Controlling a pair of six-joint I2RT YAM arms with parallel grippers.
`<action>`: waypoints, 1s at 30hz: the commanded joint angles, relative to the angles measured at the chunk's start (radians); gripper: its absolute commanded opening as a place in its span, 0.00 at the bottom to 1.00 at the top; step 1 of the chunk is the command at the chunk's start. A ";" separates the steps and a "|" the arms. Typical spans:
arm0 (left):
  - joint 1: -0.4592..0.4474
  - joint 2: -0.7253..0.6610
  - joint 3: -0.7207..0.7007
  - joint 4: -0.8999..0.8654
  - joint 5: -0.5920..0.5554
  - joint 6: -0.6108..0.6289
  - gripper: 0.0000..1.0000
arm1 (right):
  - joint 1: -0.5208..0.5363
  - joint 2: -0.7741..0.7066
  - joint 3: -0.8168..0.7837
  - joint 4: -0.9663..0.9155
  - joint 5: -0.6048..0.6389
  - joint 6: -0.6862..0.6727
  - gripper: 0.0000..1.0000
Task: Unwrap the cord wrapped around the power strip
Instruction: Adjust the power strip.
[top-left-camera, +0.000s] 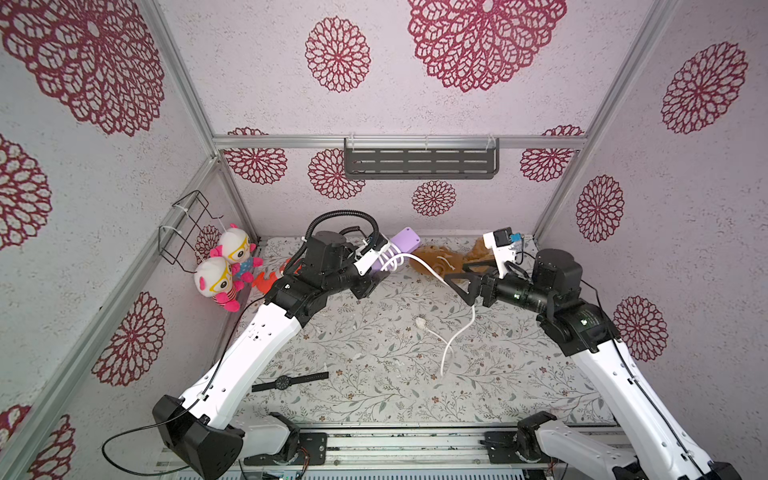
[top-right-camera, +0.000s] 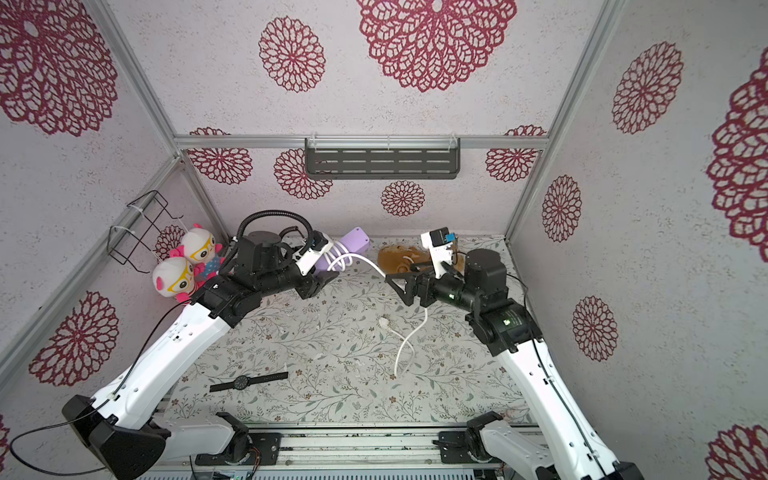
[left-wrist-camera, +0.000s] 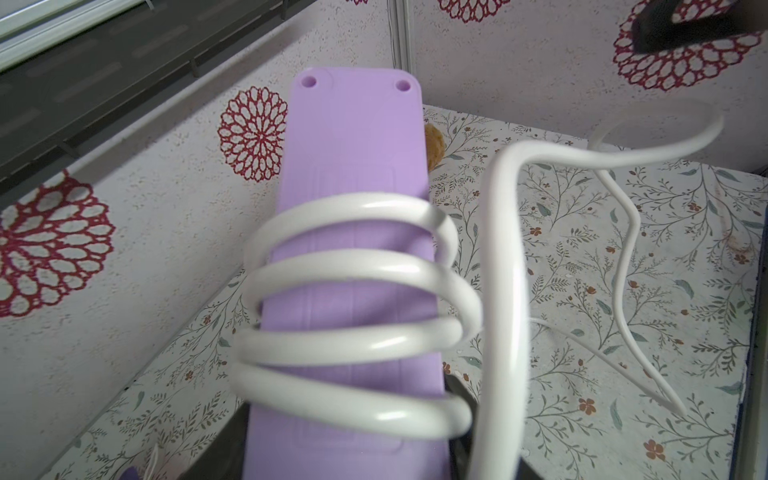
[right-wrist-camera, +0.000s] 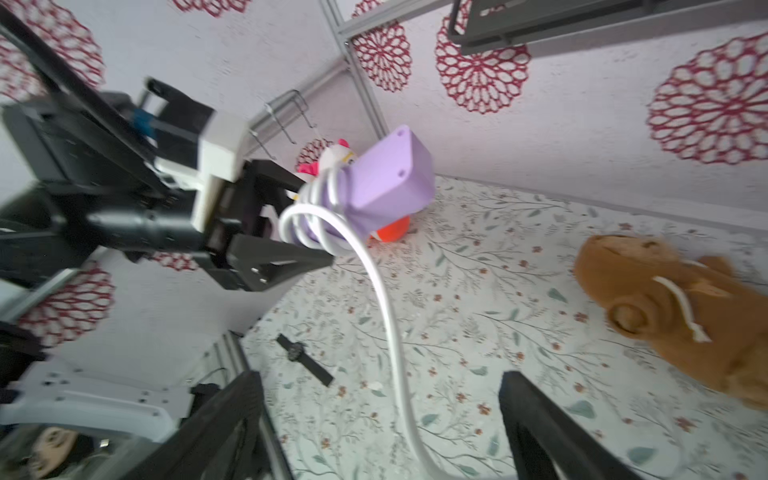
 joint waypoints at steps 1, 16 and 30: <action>-0.011 -0.014 0.006 0.081 0.007 0.053 0.00 | -0.005 0.126 0.078 0.024 -0.118 0.232 0.89; -0.027 -0.009 0.004 0.057 0.216 0.074 0.00 | 0.009 0.320 0.054 0.469 -0.293 0.748 0.73; -0.023 0.016 0.021 0.047 0.144 0.017 0.33 | 0.037 0.338 -0.047 0.717 -0.308 0.918 0.00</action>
